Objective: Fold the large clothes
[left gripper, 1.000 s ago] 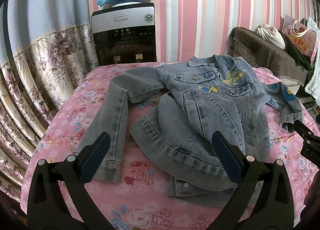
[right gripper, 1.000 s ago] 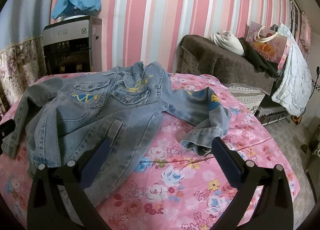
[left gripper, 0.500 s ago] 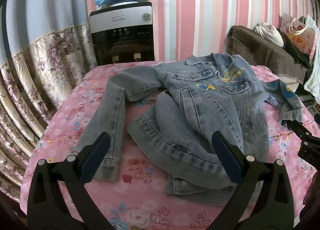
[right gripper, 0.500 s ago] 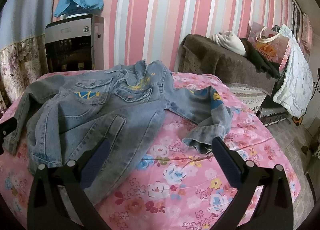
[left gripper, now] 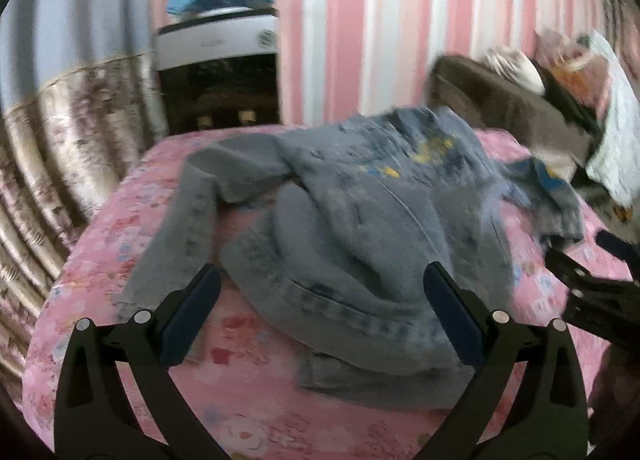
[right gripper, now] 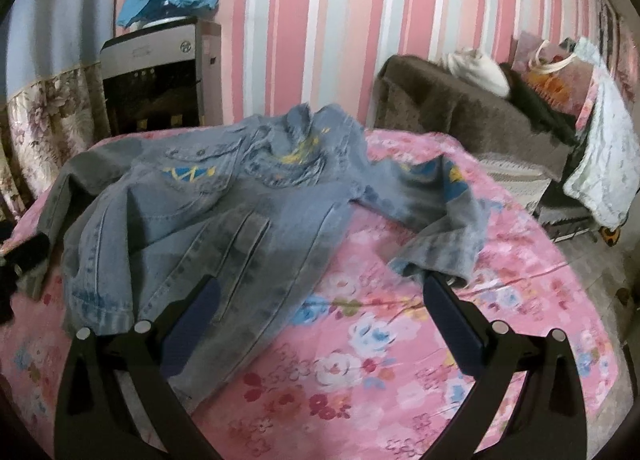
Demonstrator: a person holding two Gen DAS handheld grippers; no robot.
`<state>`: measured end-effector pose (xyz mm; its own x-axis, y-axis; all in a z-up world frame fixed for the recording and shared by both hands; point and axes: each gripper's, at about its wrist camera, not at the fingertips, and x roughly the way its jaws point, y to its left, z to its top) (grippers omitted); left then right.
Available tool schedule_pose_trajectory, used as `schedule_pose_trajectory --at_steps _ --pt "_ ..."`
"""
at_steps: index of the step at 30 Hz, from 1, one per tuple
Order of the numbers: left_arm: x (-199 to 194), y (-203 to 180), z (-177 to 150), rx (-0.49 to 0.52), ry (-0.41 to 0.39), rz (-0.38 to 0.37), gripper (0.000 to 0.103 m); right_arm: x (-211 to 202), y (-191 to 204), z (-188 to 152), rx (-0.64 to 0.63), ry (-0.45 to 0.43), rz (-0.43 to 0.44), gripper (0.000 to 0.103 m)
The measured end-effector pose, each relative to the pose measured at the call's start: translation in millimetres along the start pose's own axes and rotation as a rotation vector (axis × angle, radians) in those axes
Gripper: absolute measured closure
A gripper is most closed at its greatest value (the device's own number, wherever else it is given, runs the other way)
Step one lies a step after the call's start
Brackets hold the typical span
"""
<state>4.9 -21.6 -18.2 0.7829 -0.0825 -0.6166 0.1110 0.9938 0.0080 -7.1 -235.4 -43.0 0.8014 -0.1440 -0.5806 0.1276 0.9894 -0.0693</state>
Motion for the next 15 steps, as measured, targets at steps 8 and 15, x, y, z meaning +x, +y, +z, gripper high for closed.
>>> schedule_pose_trajectory --at_steps 8,15 --pt "22.2 -29.8 -12.0 0.089 0.048 -0.061 0.003 19.3 -0.1 -17.6 0.029 0.072 0.087 0.002" --pt "48.3 -31.6 -11.2 0.104 0.092 -0.091 0.005 33.8 2.5 -23.4 0.022 0.114 0.132 0.002"
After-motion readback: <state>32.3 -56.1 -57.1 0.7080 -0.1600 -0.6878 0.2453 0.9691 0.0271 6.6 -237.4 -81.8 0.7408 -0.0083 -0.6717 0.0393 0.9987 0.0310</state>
